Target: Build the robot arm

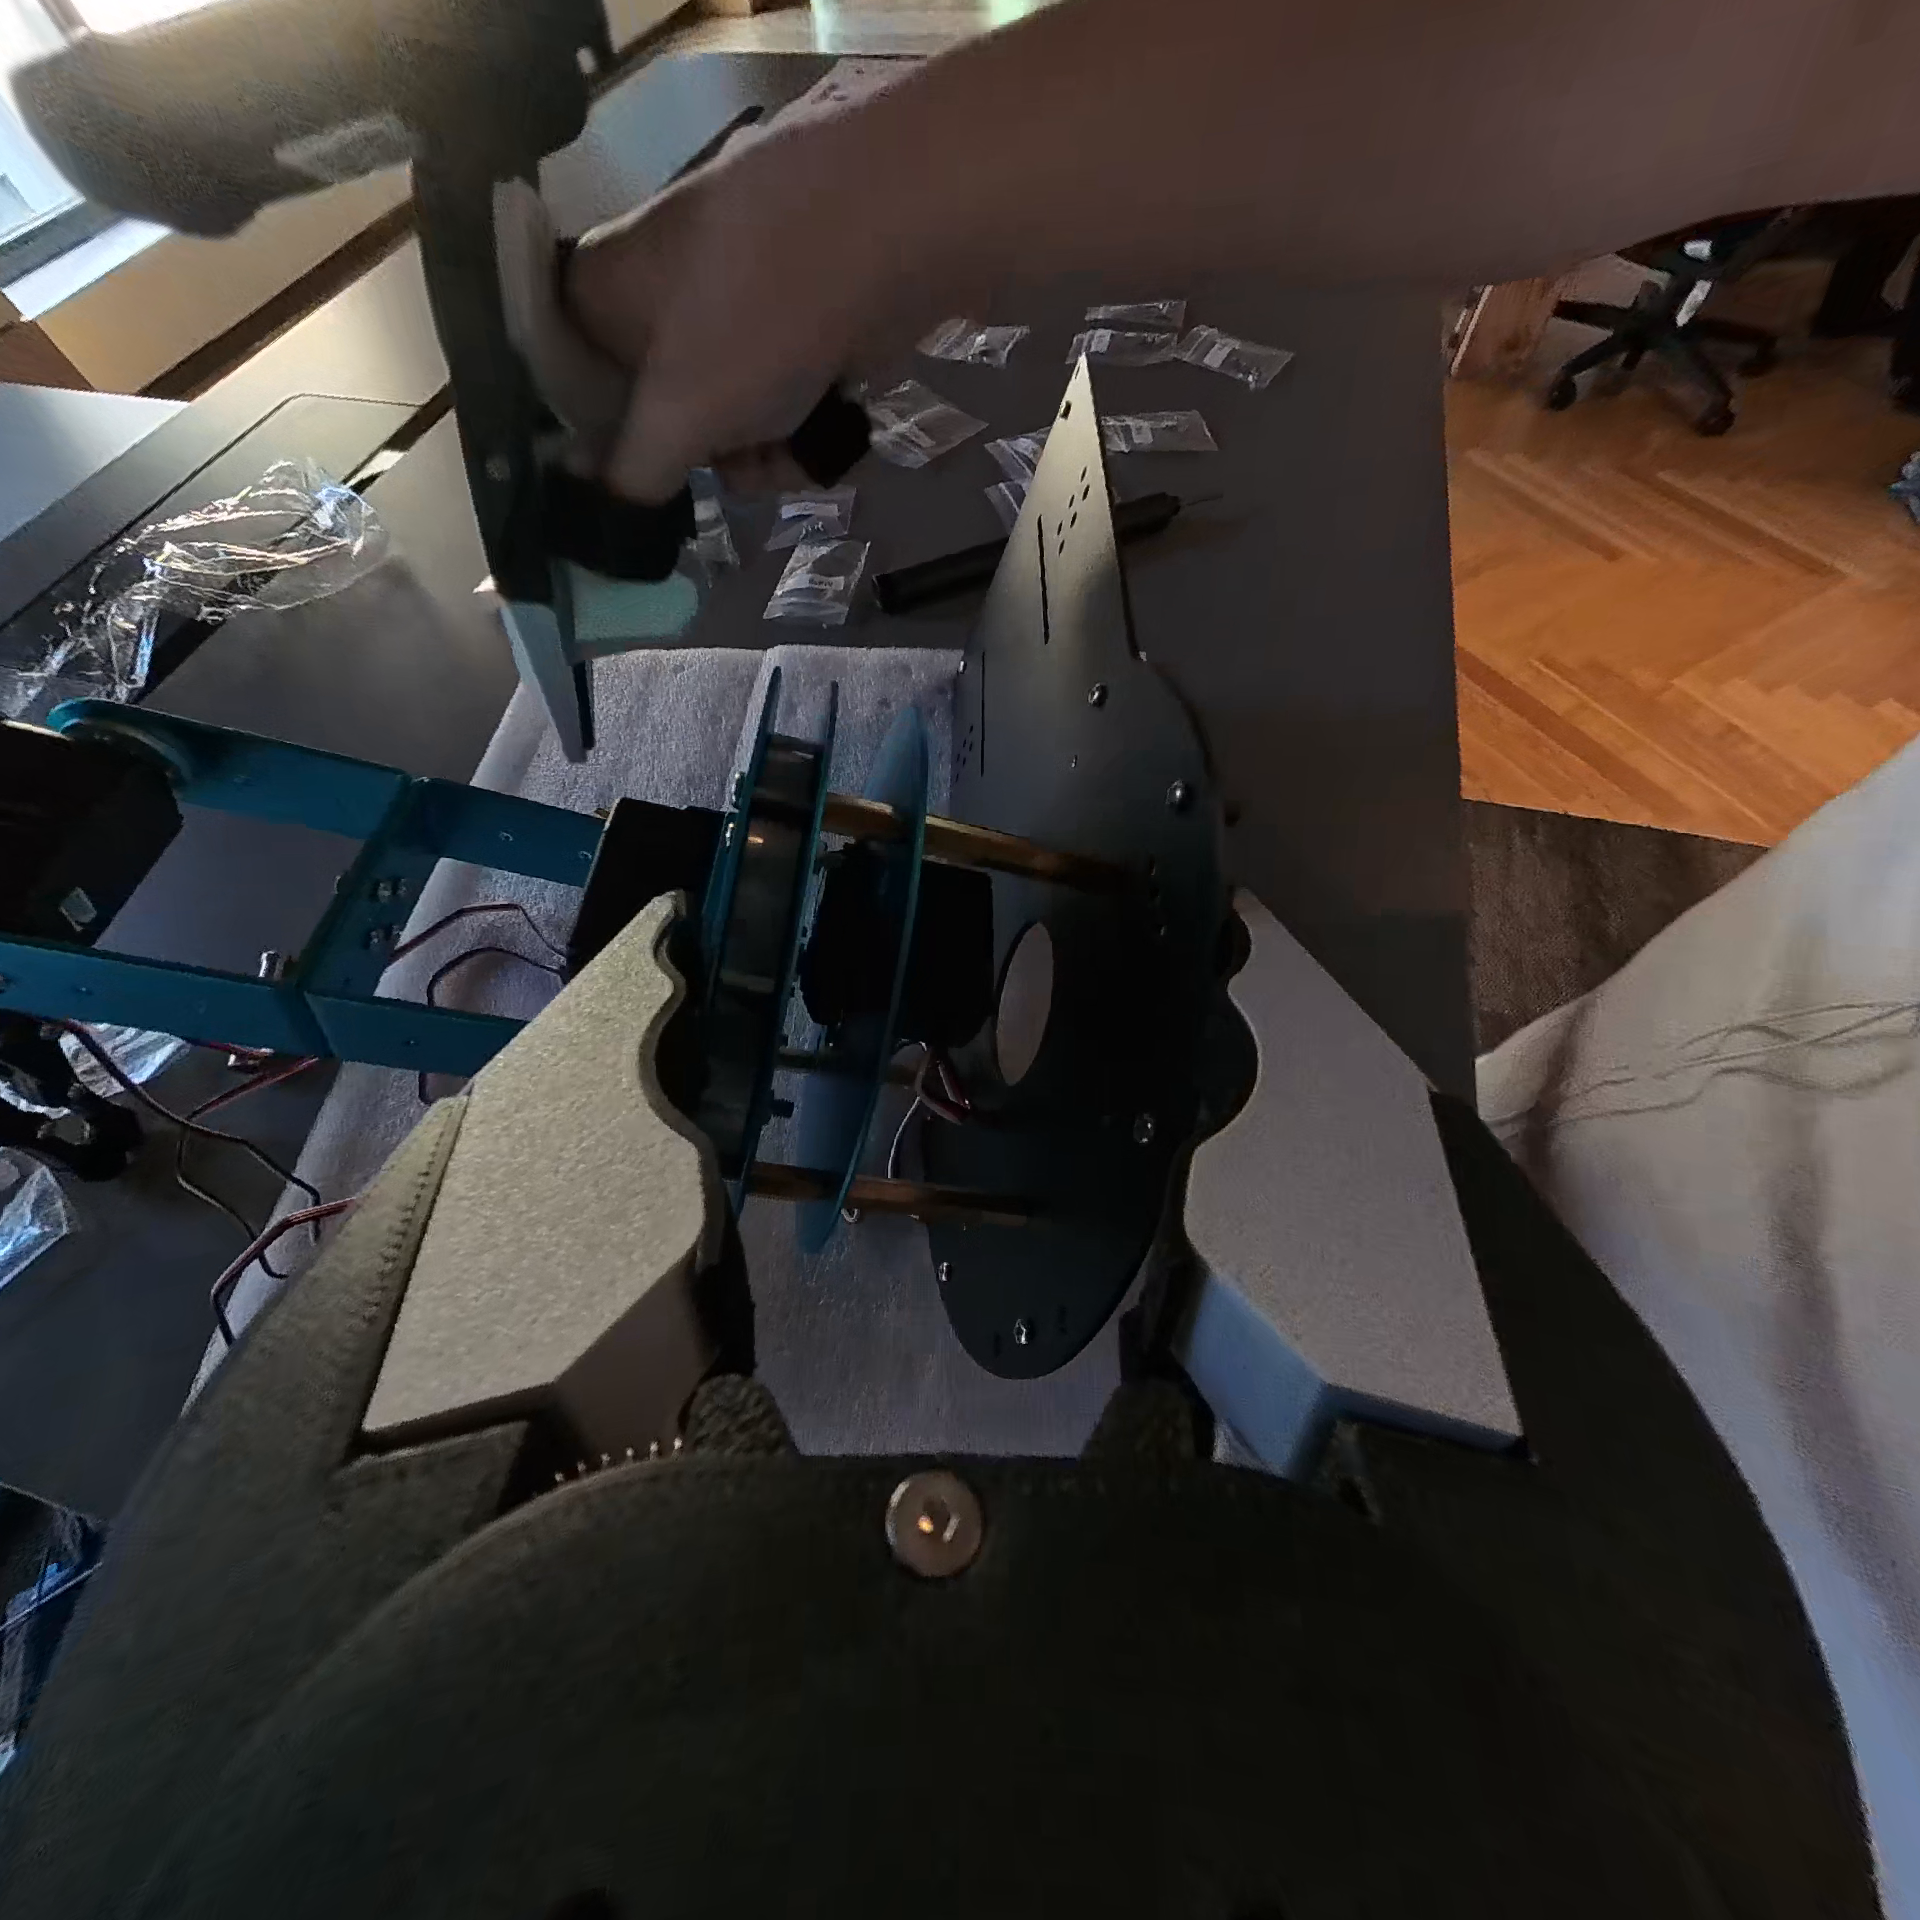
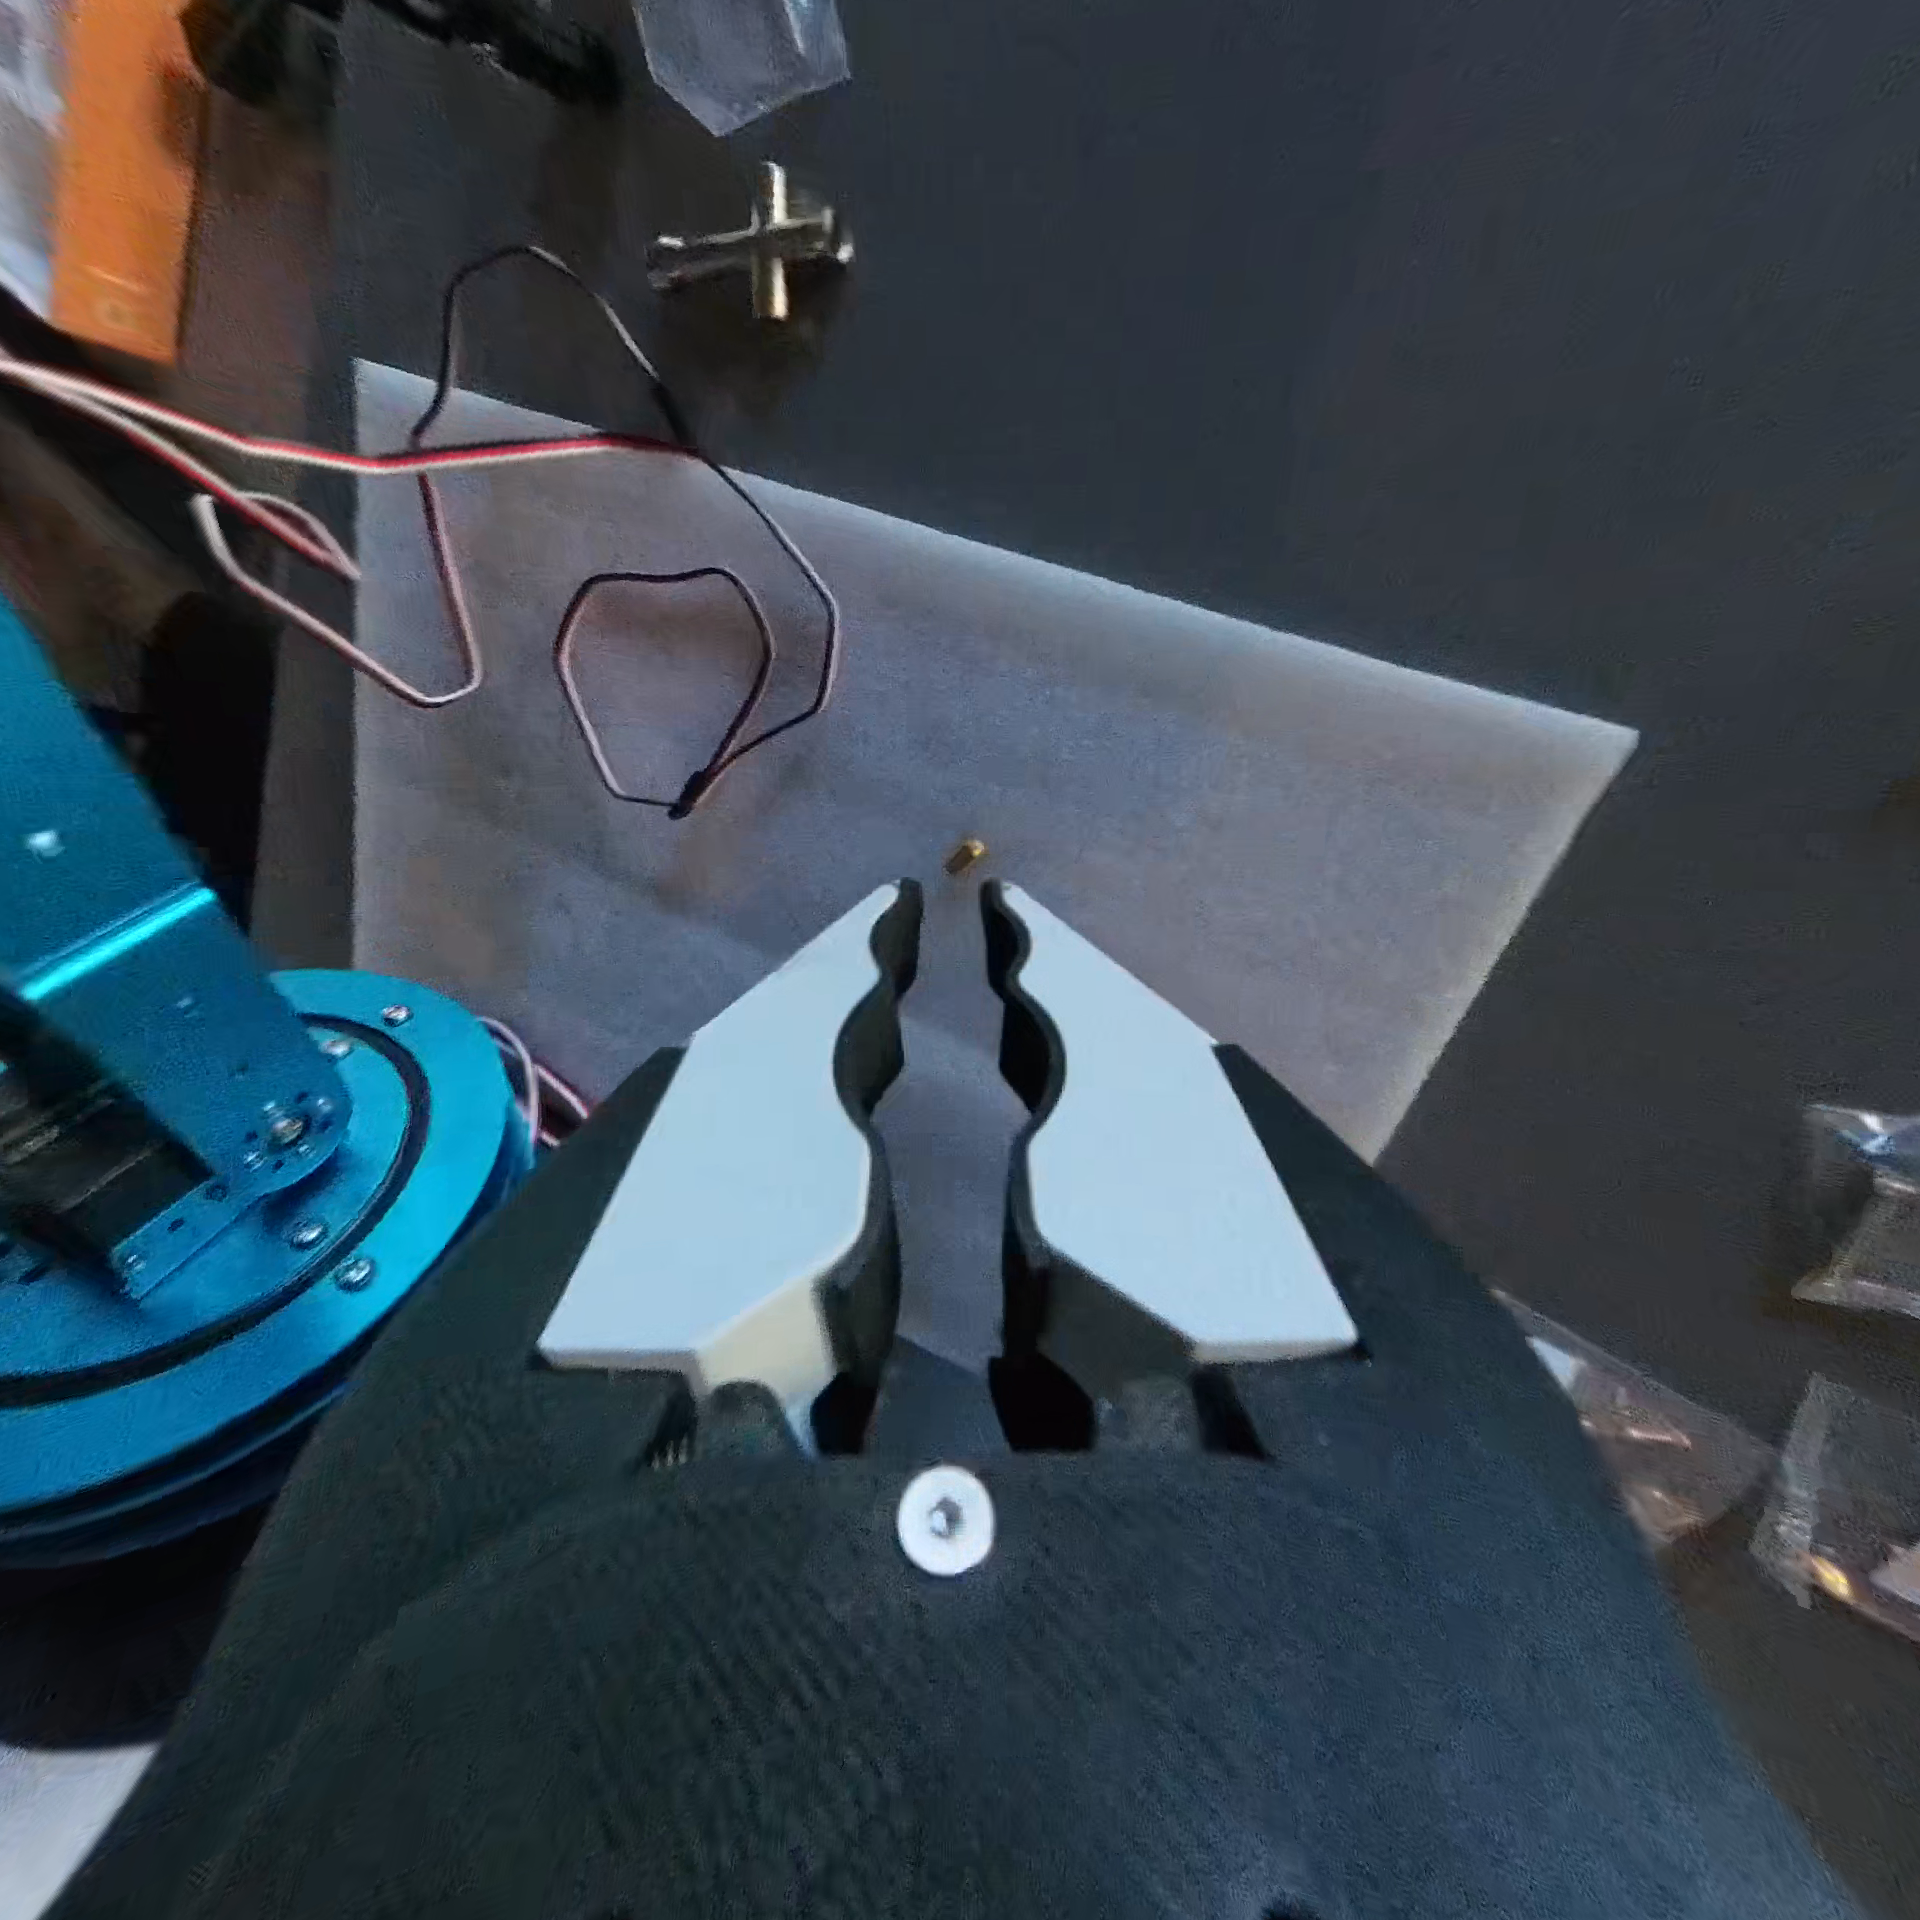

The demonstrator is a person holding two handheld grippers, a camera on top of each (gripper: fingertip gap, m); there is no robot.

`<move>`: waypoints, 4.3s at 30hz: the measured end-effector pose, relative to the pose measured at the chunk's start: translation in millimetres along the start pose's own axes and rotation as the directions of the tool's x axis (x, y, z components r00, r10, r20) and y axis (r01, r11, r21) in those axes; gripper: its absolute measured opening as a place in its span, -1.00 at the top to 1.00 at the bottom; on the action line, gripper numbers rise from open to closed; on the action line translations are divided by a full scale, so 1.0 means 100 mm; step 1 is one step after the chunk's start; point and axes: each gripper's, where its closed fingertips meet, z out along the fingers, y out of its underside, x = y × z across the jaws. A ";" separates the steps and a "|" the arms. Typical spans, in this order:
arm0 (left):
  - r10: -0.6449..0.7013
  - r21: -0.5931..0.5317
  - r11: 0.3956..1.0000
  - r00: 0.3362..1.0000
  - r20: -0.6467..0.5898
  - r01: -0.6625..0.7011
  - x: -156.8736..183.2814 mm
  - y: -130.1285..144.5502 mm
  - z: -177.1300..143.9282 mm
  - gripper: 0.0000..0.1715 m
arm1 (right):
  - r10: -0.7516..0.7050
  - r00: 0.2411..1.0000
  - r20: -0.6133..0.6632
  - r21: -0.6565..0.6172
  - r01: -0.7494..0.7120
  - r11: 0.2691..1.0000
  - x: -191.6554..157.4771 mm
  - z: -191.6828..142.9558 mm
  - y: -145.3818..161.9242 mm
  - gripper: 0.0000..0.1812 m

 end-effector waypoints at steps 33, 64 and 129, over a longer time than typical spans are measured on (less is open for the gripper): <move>-0.021 0.086 0.996 0.999 0.040 0.018 -0.02 -0.04 -0.01 -0.13 | -0.841 0.540 -0.019 -0.303 0.799 0.520 0.25 0.07 0.43 0.80; -0.036 0.120 0.992 0.998 0.048 0.030 -0.02 -0.04 -0.02 -0.13 | -0.552 0.729 -0.405 0.314 0.677 0.665 -0.24 -1.41 0.37 0.94; -0.642 0.253 0.661 0.707 -0.298 0.707 0.73 0.74 -0.79 0.54 | -0.438 0.730 -0.525 0.639 0.678 0.364 -2.61 -0.02 1.72 0.95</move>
